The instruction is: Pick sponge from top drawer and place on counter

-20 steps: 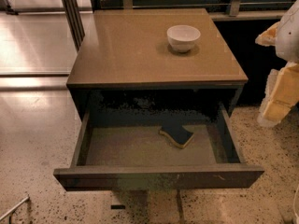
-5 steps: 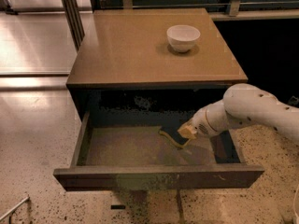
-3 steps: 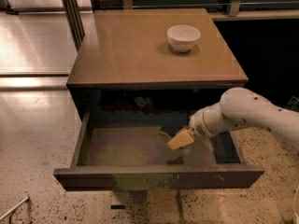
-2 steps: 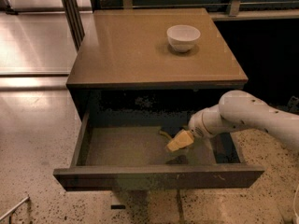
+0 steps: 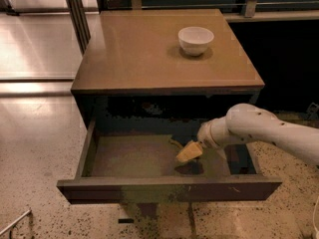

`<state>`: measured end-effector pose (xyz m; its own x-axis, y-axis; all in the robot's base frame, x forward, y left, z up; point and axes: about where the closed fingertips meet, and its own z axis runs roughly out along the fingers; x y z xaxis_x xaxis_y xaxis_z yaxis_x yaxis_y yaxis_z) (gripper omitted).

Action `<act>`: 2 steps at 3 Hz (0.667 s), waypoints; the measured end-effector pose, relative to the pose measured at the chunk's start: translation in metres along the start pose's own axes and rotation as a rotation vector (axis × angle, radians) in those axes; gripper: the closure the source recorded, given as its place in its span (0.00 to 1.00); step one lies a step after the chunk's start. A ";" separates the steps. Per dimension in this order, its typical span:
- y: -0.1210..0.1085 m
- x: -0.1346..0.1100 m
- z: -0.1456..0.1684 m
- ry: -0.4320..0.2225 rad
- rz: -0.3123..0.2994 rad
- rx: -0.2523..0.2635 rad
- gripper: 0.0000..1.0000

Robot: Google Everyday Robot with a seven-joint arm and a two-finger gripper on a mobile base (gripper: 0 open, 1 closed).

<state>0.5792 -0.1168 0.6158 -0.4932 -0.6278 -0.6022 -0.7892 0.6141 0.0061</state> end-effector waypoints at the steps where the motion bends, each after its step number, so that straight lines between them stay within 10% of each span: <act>1: -0.005 0.004 0.012 0.021 -0.040 0.031 0.07; 2: -0.012 0.012 0.023 0.046 -0.049 0.050 0.10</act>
Offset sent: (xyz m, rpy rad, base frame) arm 0.0196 -0.0113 -0.0398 -0.1210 -0.0311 -0.0007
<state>0.5910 -0.1202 0.5899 -0.4716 -0.6786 -0.5631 -0.7943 0.6043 -0.0630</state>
